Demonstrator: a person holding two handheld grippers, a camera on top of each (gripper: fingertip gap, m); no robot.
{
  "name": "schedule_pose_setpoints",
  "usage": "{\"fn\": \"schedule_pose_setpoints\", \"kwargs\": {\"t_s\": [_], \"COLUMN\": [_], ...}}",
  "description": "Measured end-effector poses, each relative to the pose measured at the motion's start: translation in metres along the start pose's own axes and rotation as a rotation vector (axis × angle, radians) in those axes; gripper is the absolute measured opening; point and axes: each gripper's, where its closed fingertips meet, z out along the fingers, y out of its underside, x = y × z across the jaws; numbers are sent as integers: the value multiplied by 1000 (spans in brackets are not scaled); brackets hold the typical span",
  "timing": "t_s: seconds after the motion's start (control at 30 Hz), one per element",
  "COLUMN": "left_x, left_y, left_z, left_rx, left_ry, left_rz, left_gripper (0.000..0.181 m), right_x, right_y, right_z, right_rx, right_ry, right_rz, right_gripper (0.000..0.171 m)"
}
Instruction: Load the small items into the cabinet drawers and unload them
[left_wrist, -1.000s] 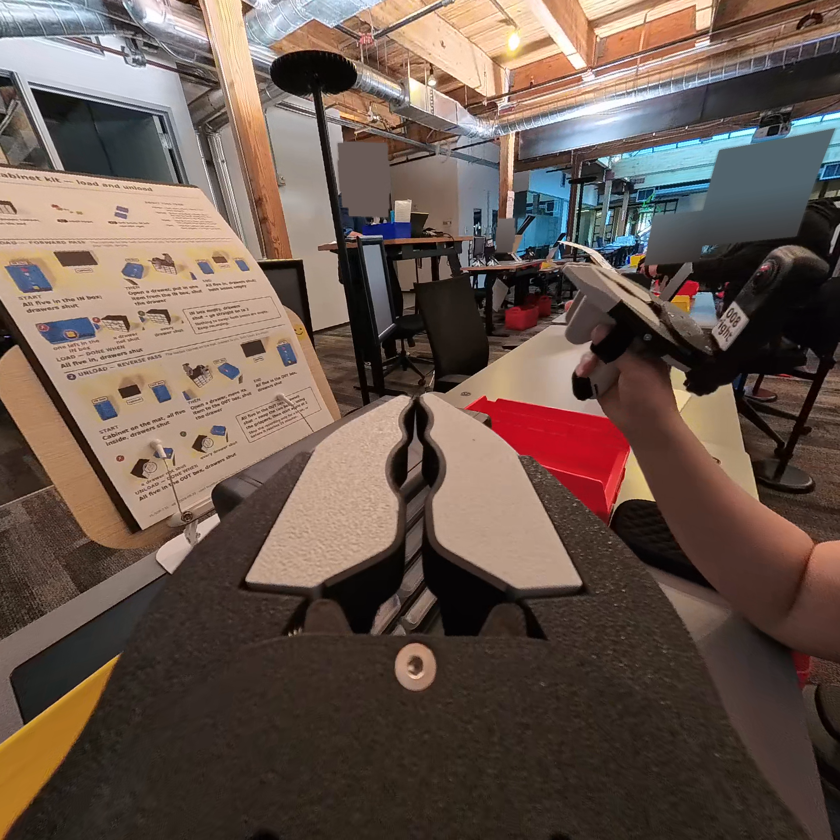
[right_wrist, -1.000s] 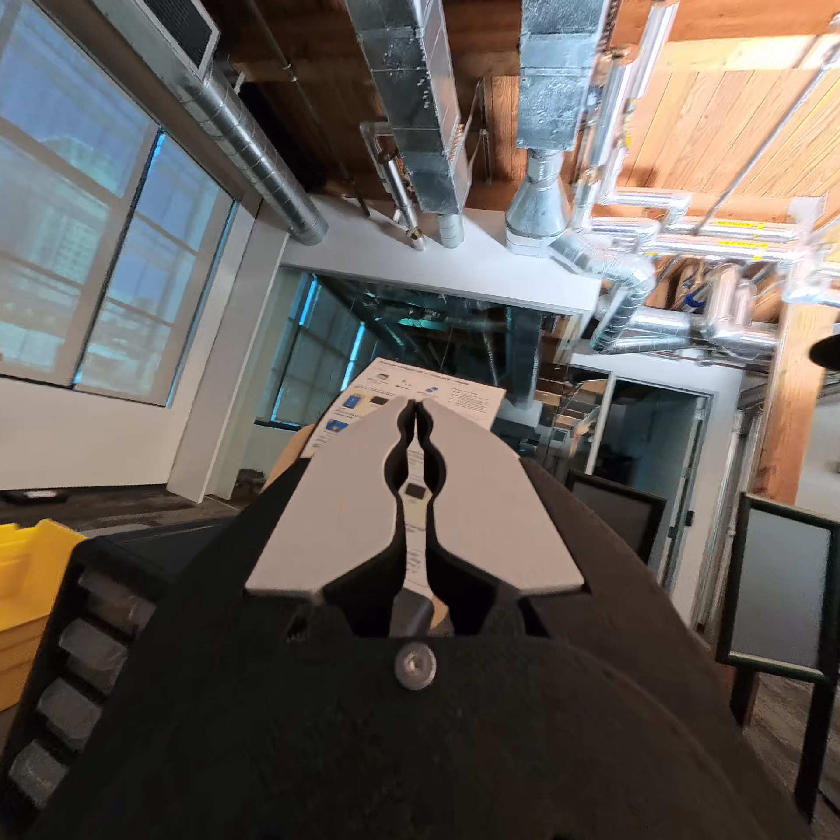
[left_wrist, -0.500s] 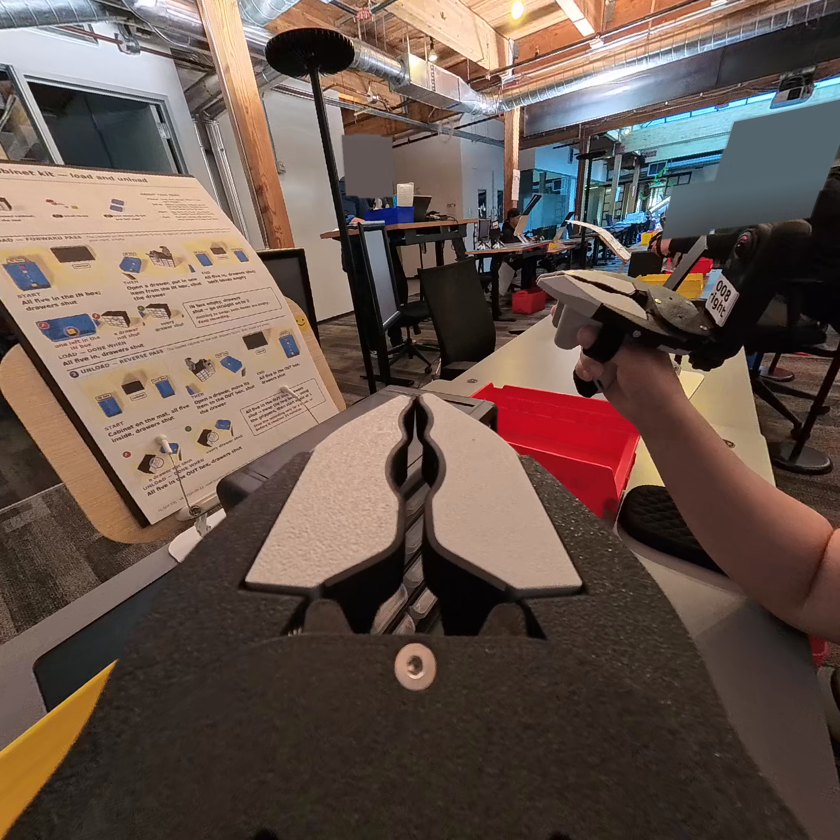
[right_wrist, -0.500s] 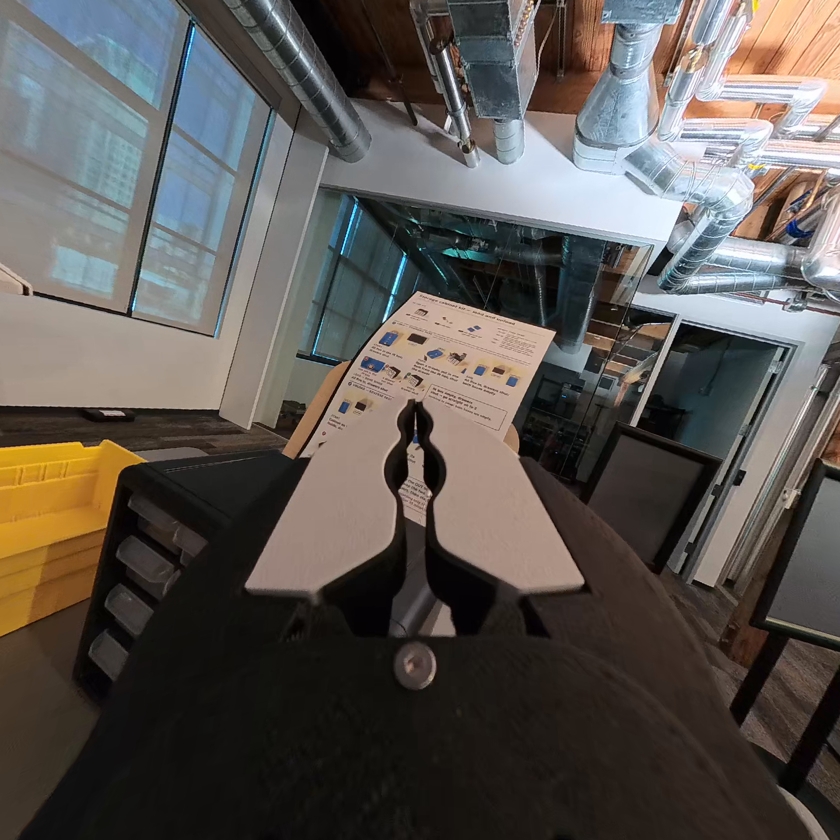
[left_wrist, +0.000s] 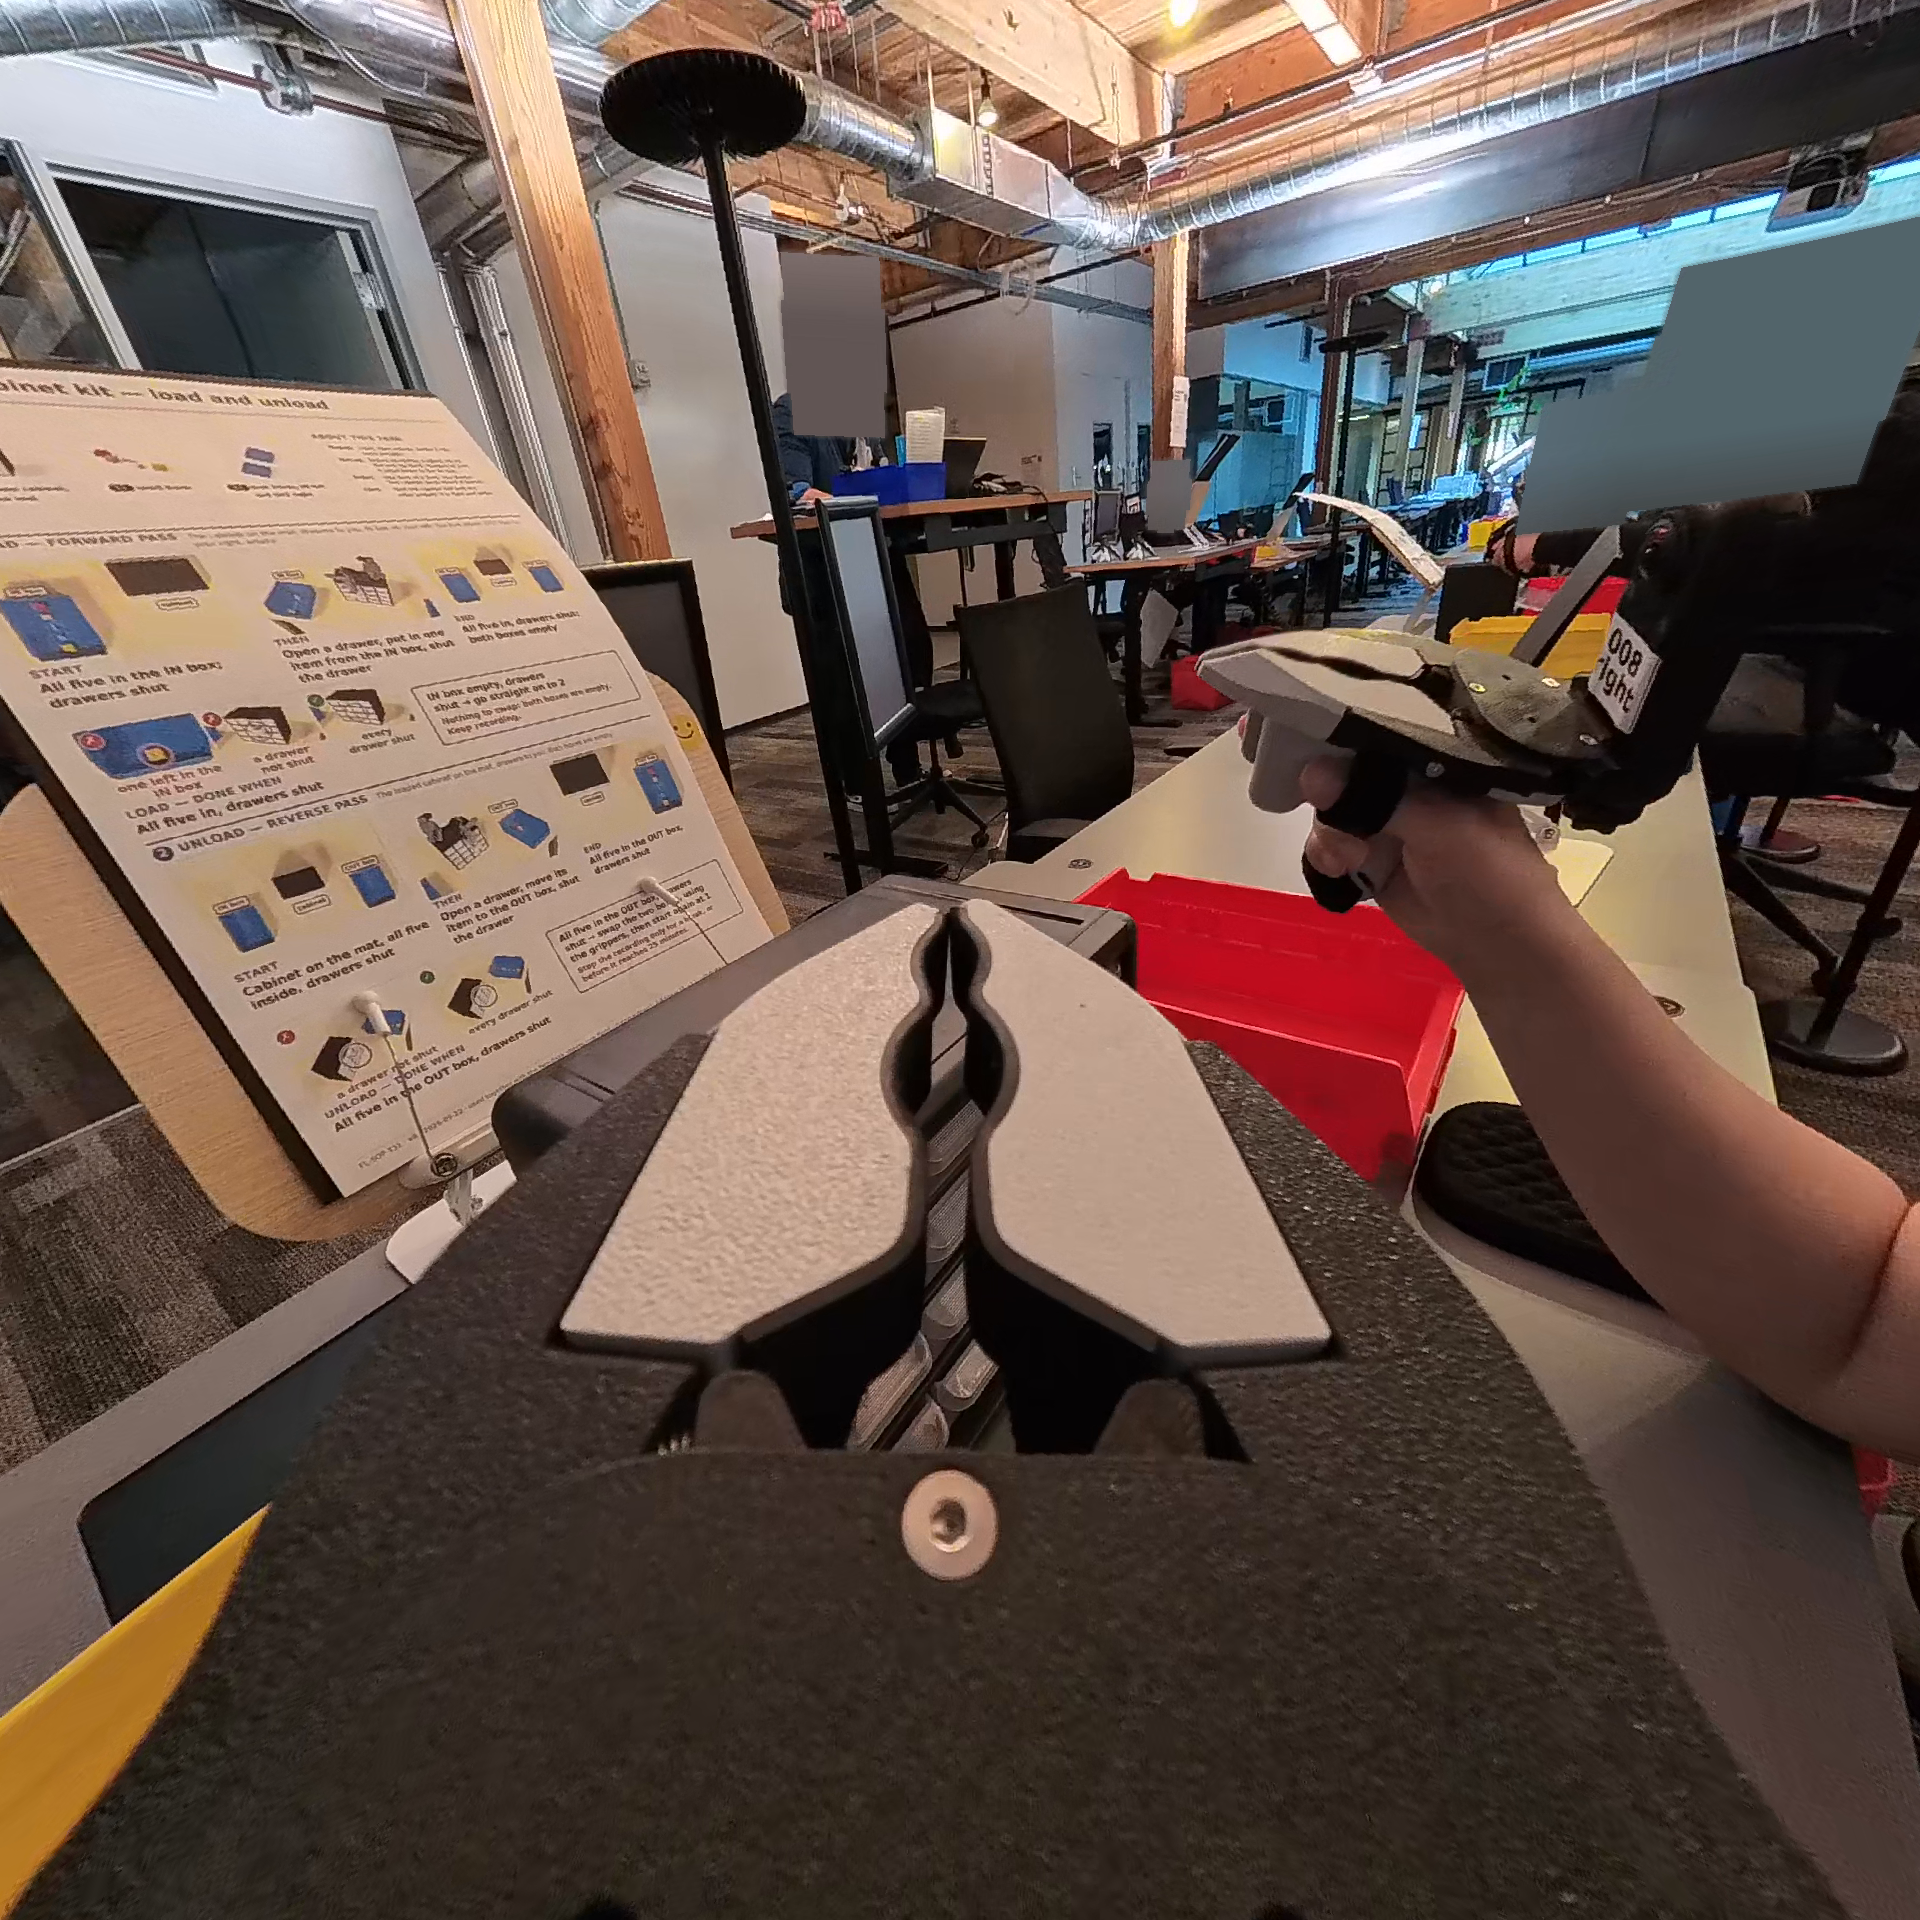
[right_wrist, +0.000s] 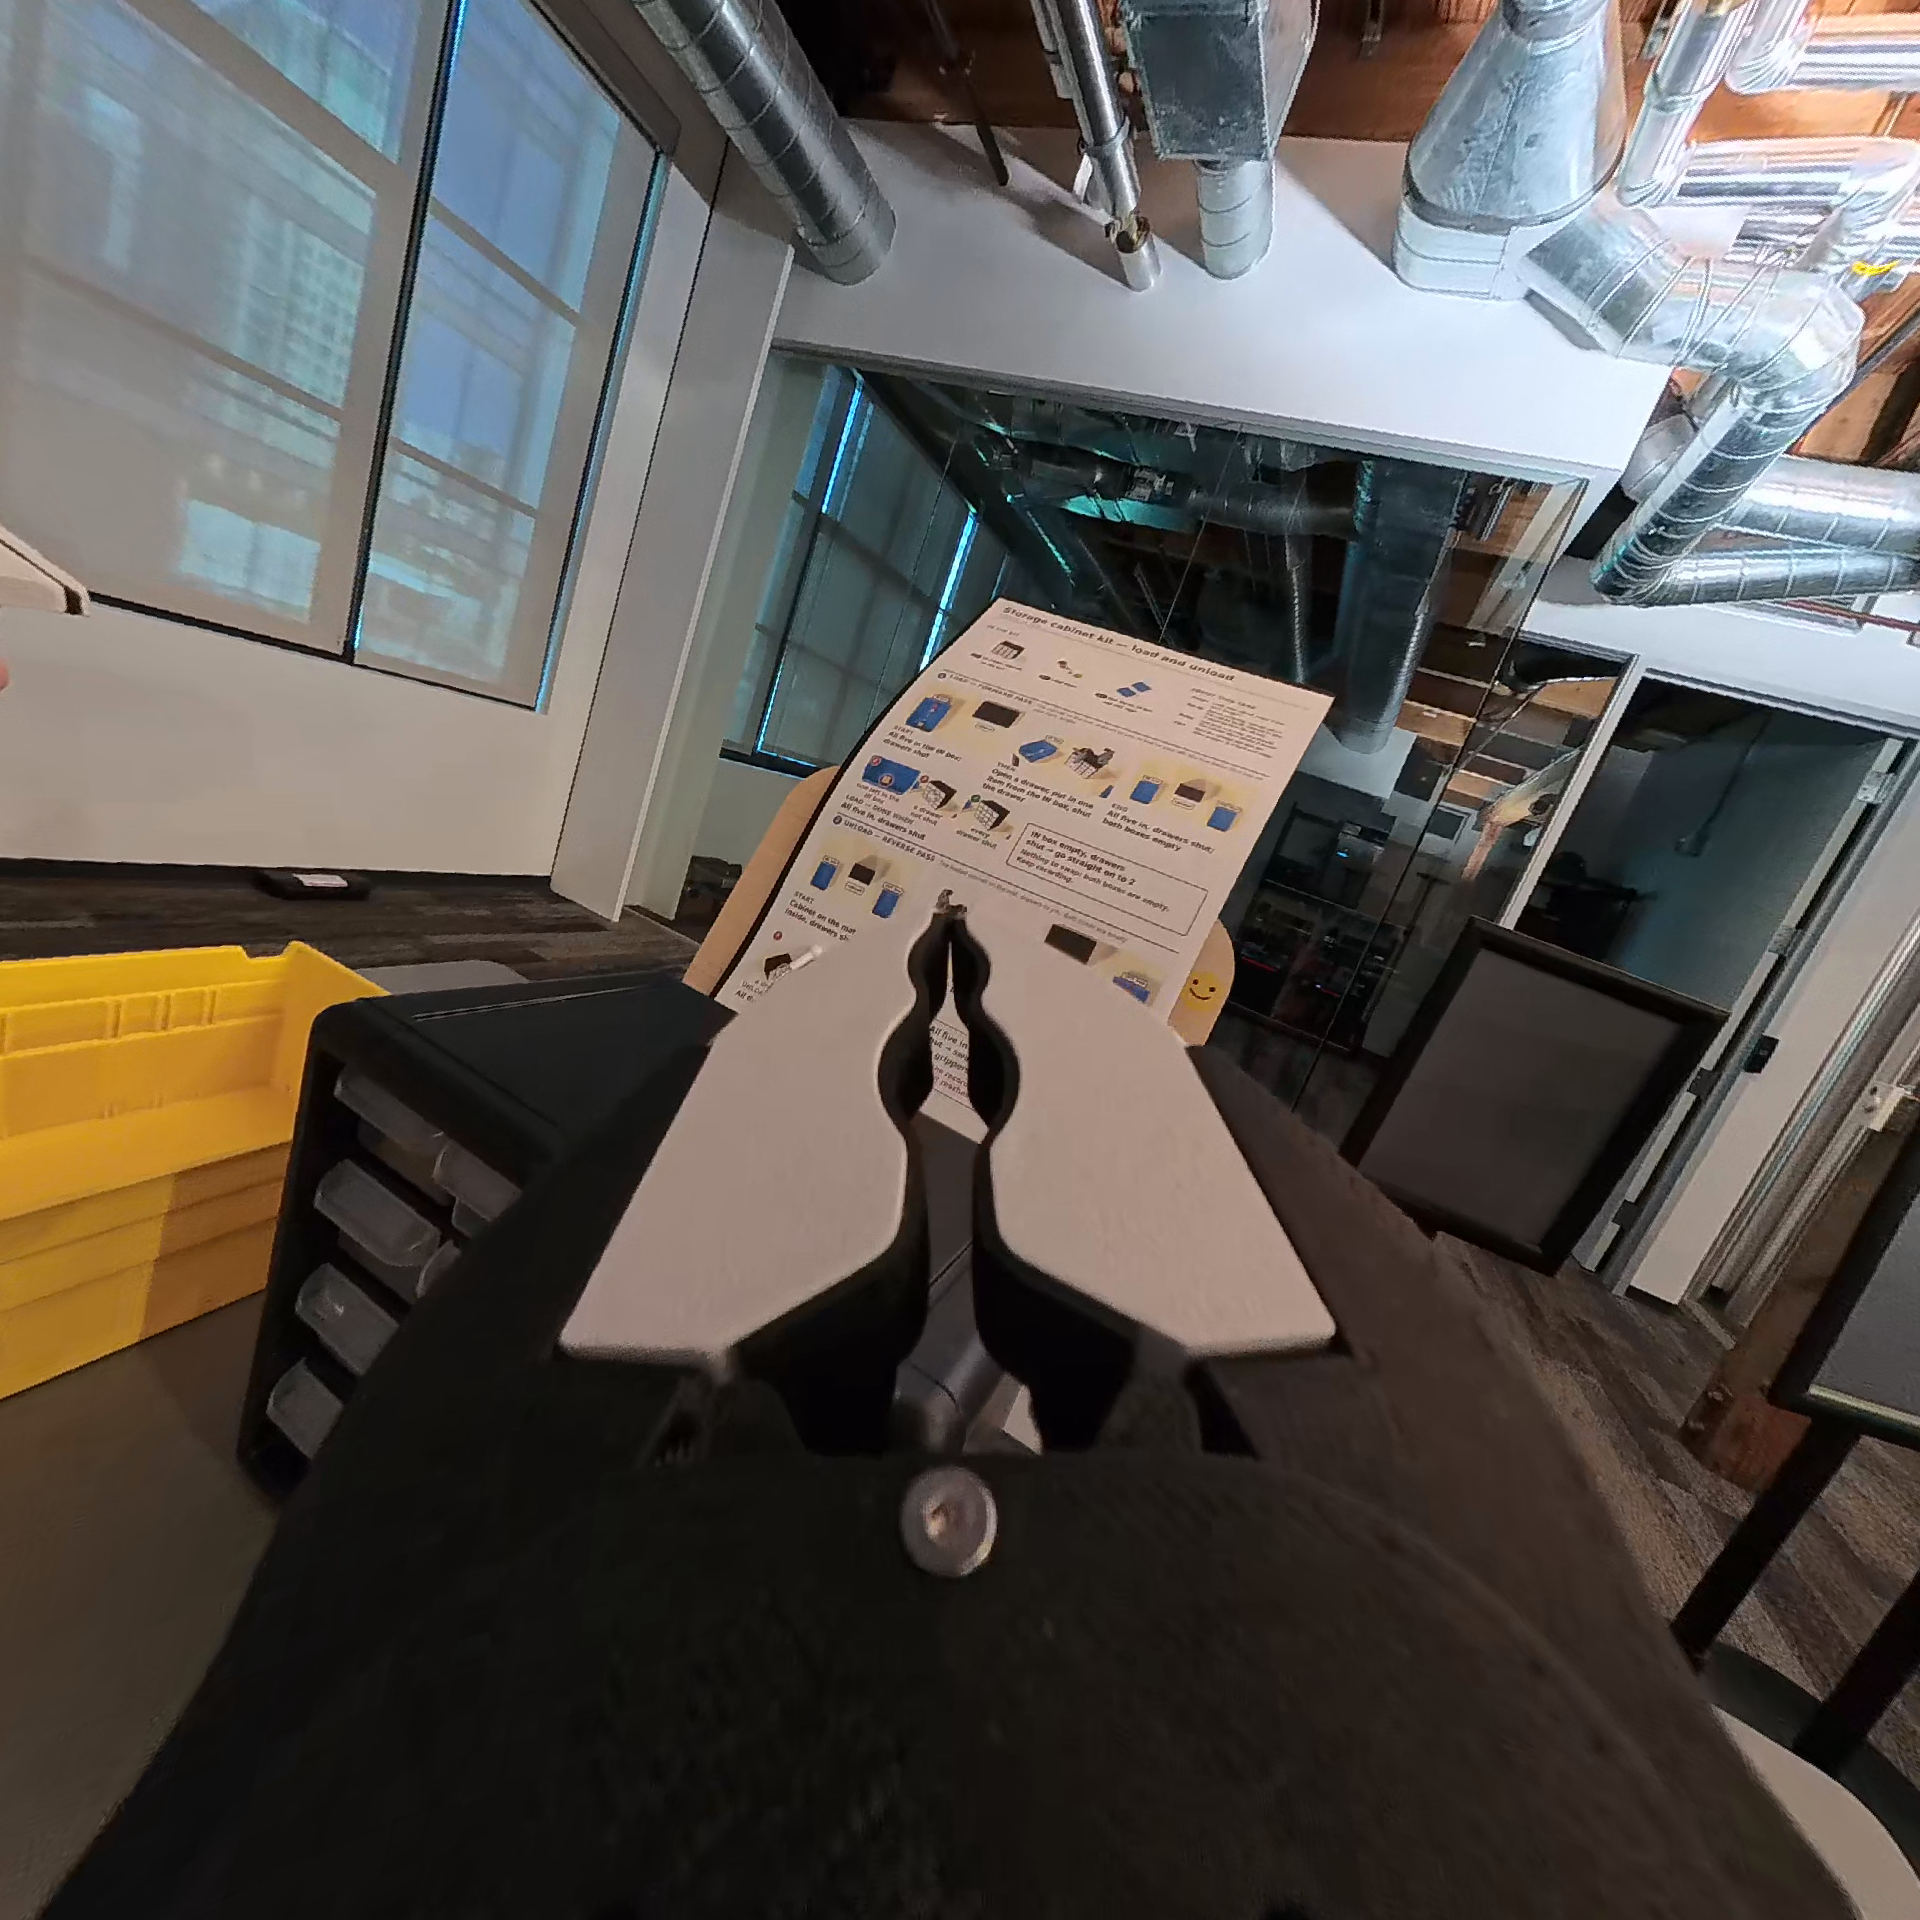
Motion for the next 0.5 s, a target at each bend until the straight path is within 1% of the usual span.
{"fn": "schedule_pose_setpoints", "kwargs": {"t_s": [0.5], "left_x": [1], "left_y": [2], "left_z": [1], "left_rx": [-10], "left_ry": [3], "left_rz": [0], "left_gripper": [0], "right_x": [-5], "right_y": [4], "right_z": [2], "right_rx": [-23], "right_ry": [-31], "right_rz": [10], "right_gripper": [1]}}
